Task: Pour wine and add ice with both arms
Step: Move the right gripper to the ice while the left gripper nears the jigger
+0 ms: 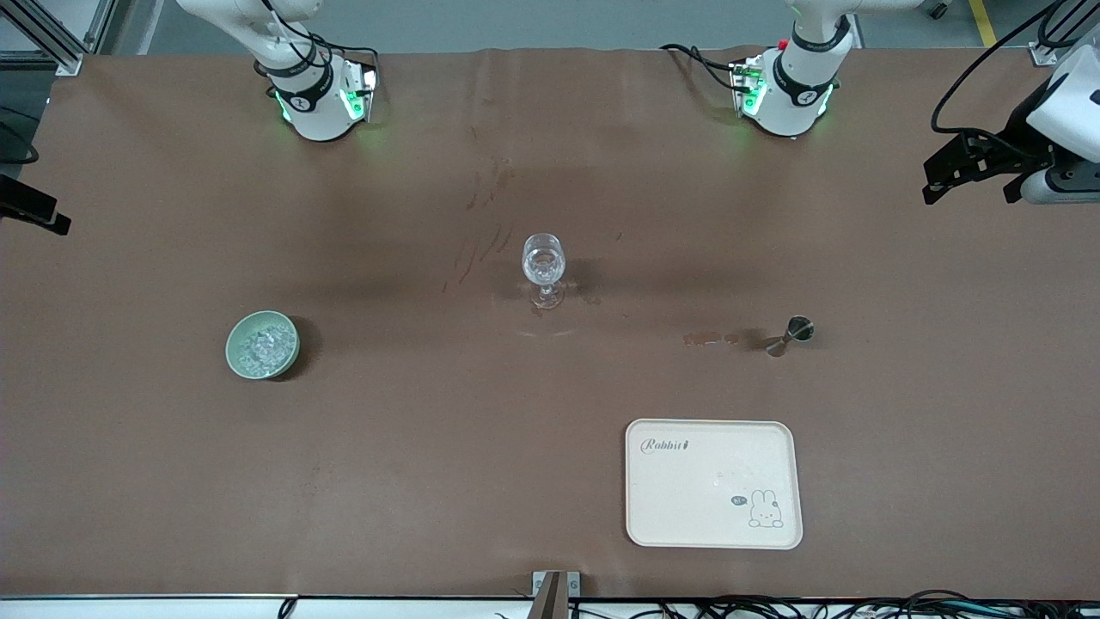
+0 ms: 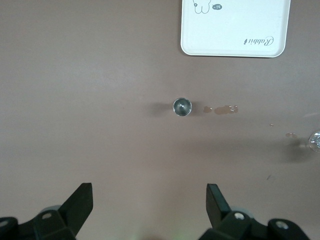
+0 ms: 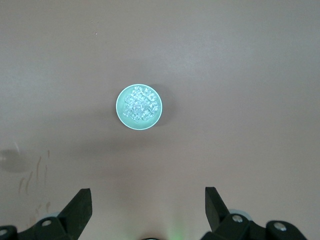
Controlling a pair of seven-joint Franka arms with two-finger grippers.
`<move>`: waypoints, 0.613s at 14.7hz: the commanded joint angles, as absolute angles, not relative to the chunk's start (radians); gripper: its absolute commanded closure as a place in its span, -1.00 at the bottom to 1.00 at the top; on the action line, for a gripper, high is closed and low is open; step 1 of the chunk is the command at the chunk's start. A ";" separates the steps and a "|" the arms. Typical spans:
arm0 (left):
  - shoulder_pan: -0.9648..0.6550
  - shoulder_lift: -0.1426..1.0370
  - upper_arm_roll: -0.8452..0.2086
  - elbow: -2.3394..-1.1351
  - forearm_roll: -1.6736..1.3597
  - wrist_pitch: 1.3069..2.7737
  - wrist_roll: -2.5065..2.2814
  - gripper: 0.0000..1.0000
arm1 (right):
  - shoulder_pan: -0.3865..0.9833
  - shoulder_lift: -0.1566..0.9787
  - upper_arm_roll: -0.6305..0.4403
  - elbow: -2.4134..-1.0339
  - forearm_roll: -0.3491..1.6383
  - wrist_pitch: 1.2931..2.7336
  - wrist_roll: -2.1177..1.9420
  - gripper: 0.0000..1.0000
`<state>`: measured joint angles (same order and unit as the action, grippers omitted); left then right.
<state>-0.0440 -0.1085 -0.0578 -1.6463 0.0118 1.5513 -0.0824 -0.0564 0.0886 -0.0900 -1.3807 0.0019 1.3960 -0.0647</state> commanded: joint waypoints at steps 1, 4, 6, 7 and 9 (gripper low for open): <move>-0.045 -0.103 -0.060 -1.629 0.017 1.532 -0.091 -1.00 | -0.061 0.055 -0.087 -1.414 -0.006 1.397 -0.074 -1.00; -0.043 -0.091 -0.058 -1.623 0.020 1.532 -0.086 -1.00 | -0.061 0.055 -0.087 -1.416 -0.006 1.397 -0.074 -1.00; -0.035 -0.051 -0.049 -1.586 0.015 1.525 -0.078 -1.00 | -0.061 0.055 -0.087 -1.416 -0.006 1.397 -0.074 -1.00; -0.011 -0.032 -0.041 -1.577 0.005 1.511 -0.071 -1.00 | -0.061 0.055 -0.087 -1.422 -0.006 1.397 -0.074 -1.00; 0.009 0.006 -0.040 -1.580 0.002 1.508 -0.071 -1.00 | -0.058 0.061 -0.086 -1.433 -0.002 1.397 -0.086 -1.00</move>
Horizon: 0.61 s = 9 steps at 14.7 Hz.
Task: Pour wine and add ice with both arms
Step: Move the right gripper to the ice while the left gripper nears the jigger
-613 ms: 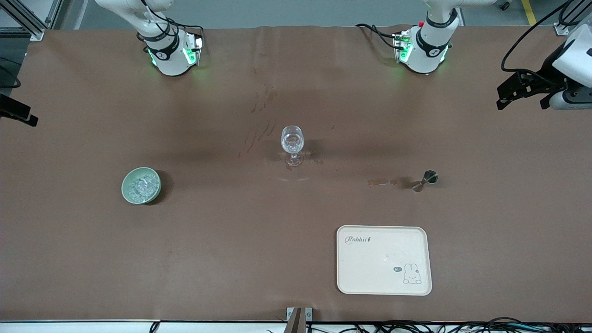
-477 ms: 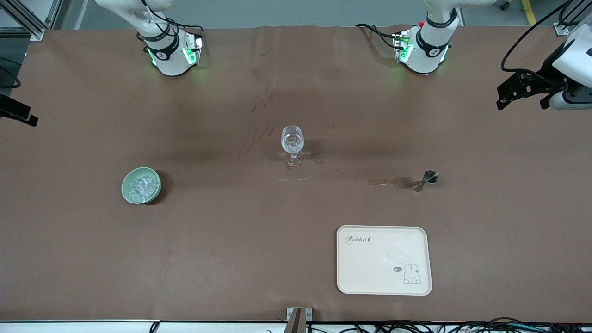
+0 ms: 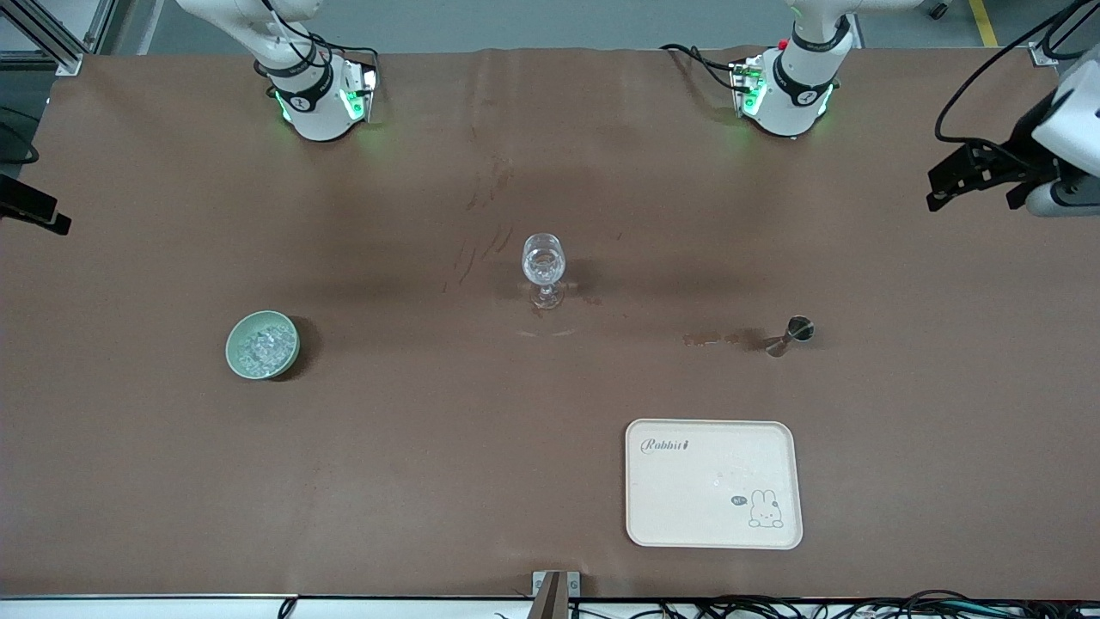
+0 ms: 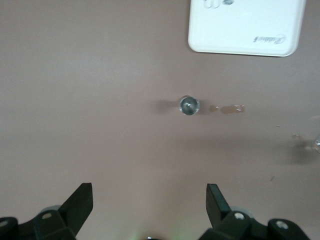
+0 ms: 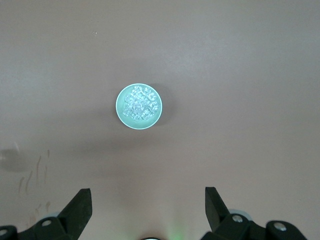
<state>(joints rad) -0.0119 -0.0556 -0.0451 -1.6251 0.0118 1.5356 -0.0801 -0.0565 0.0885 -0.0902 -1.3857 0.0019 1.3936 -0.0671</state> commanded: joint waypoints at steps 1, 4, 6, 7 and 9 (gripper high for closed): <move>0.011 0.020 -0.038 -1.582 0.003 1.508 -0.066 -1.00 | -0.055 0.063 -0.083 -1.466 0.002 1.414 -0.095 -1.00; 0.049 0.101 -0.037 -1.578 0.003 1.511 -0.064 -1.00 | -0.045 0.063 -0.081 -1.598 0.012 1.529 -0.097 -1.00; 0.095 0.185 -0.038 -1.575 -0.053 1.517 -0.095 -1.00 | -0.040 0.063 -0.080 -1.719 0.014 1.651 -0.110 -1.00; 0.124 0.221 -0.037 -1.575 -0.111 1.525 -0.109 -1.00 | -0.034 0.064 -0.080 -1.782 0.014 1.722 -0.127 -1.00; 0.164 0.285 -0.037 -1.575 -0.184 1.528 -0.208 -1.00 | -0.029 0.066 -0.080 -1.895 0.014 1.860 -0.156 -1.00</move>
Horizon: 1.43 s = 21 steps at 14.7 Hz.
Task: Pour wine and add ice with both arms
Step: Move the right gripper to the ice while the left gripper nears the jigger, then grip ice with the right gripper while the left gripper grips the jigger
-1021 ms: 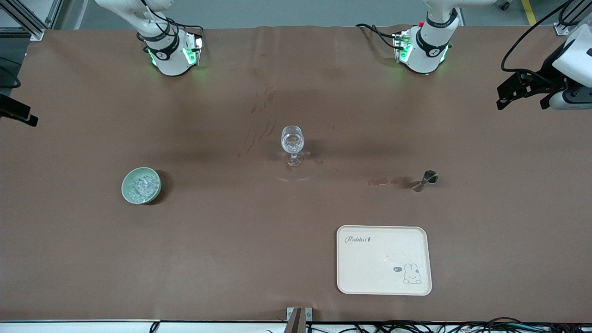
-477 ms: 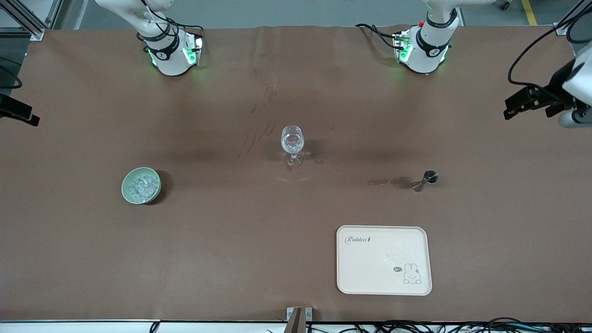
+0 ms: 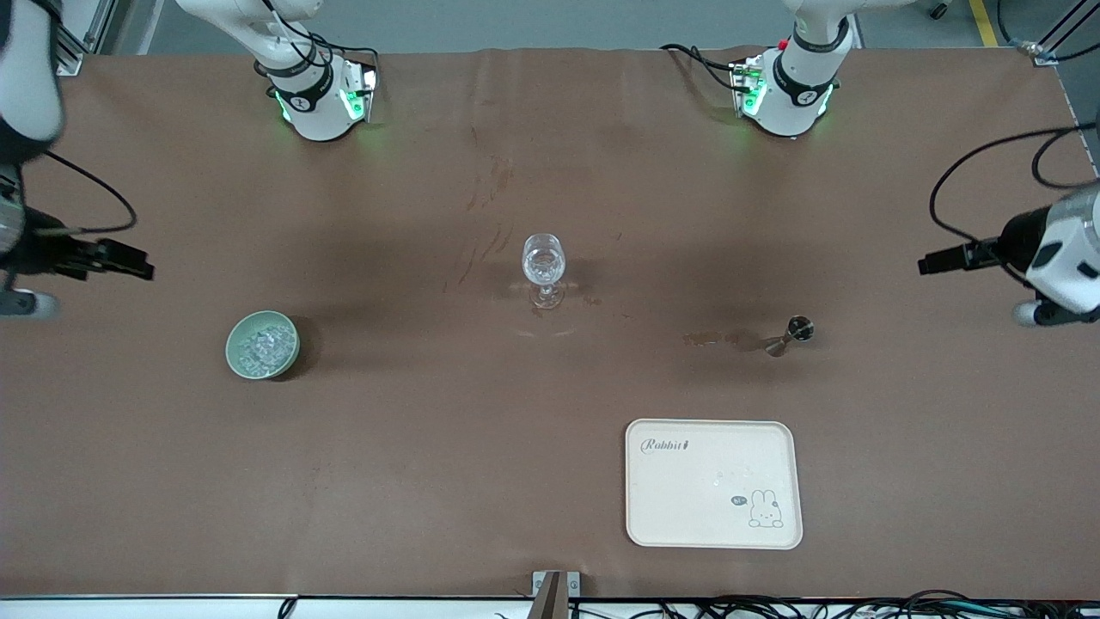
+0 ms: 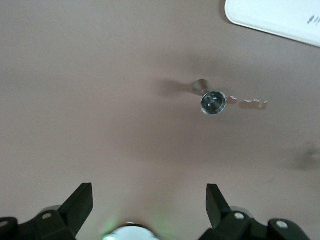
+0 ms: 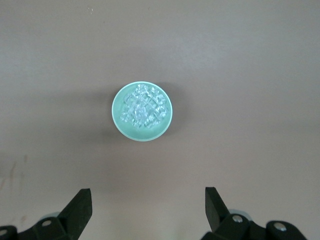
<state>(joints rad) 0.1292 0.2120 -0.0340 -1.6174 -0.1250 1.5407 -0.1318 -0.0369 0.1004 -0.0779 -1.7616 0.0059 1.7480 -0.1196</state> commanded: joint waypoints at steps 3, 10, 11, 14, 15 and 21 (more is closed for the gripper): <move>0.172 0.360 -0.037 -1.574 -0.196 1.528 -0.317 -1.00 | -0.018 0.119 -0.078 -2.015 0.014 2.049 -0.163 -1.00; 0.244 0.555 -0.037 -1.531 -0.392 1.529 -0.538 -1.00 | -0.006 0.268 -0.054 -2.175 0.015 2.439 -0.158 -0.86; 0.255 0.581 -0.037 -1.531 -0.420 1.537 -0.541 -1.00 | -0.006 0.282 -0.052 -2.175 0.015 2.451 -0.158 -0.77; 0.284 0.661 -0.037 -1.531 -0.543 1.574 -0.586 -0.99 | -0.006 0.317 -0.045 -2.175 0.015 2.502 -0.158 -0.48; 0.296 0.693 -0.037 -1.531 -0.598 1.575 -0.624 -0.94 | -0.008 0.336 -0.041 -2.175 0.015 2.519 -0.158 -0.37; 0.279 0.778 -0.041 -1.543 -0.718 1.680 -0.672 -0.76 | -0.006 0.344 -0.037 -2.186 0.015 2.533 -0.158 -0.15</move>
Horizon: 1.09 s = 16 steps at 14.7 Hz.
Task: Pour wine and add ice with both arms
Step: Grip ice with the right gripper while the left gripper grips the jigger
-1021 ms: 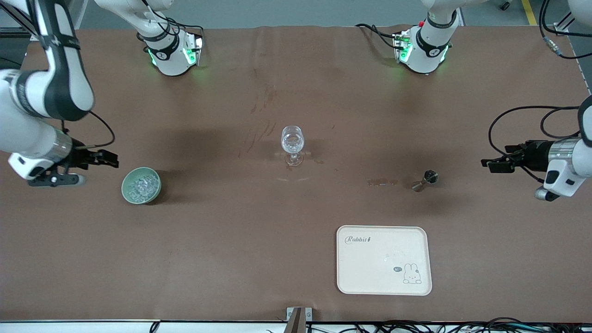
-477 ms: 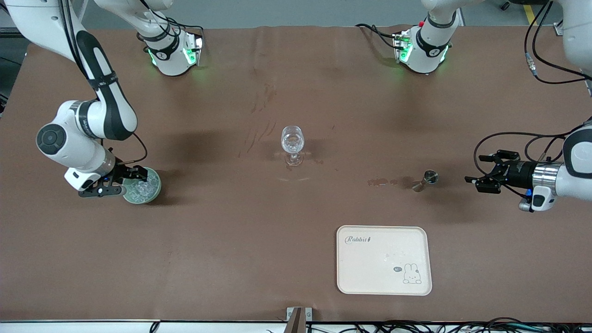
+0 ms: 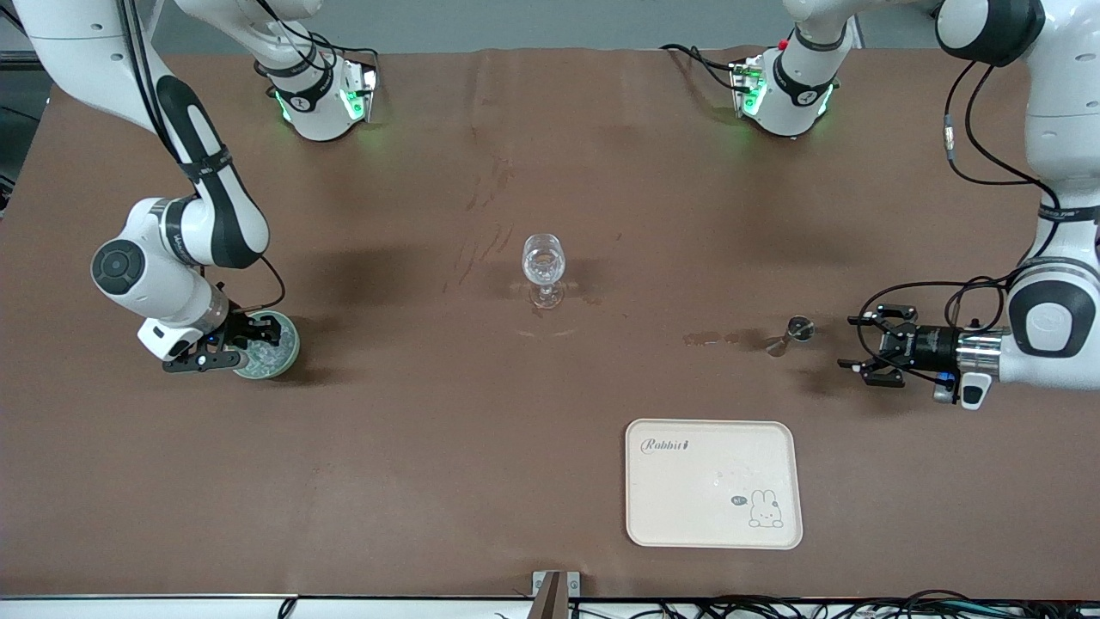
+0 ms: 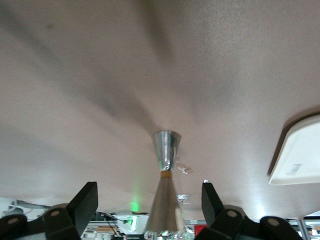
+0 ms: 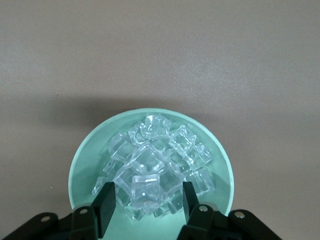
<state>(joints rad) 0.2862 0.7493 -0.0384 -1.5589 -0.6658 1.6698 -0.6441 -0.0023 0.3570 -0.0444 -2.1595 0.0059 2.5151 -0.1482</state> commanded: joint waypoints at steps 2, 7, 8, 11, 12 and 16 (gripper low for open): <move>0.278 0.799 -0.044 -1.546 -0.770 1.681 -0.675 -0.72 | -0.006 0.344 -0.037 -2.192 0.015 2.533 -0.158 -0.12; 0.226 0.808 -0.049 -1.588 -0.805 1.675 -0.692 -0.41 | -0.006 0.344 -0.037 -2.200 0.015 2.533 -0.158 -0.05; 0.225 0.808 -0.051 -1.598 -0.821 1.675 -0.690 -0.36 | -0.005 0.344 -0.037 -2.201 0.015 2.533 -0.158 0.00; 0.219 0.813 -0.051 -1.606 -0.822 1.674 -0.678 -0.32 | 0.003 0.344 -0.037 -2.207 0.015 2.533 -0.158 0.06; 0.219 0.813 -0.051 -1.612 -0.822 1.674 -0.680 -0.29 | 0.003 0.344 -0.037 -2.207 0.015 2.533 -0.158 0.06; 0.219 0.818 -0.051 -1.618 -0.822 1.674 -0.678 -0.12 | 0.005 0.344 -0.037 -2.207 0.015 2.531 -0.160 0.21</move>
<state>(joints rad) 0.2168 0.8184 -0.0501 -1.6123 -0.8041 1.6764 -0.6766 0.0023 0.3571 -0.0394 -2.1838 0.0059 2.5151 -0.1483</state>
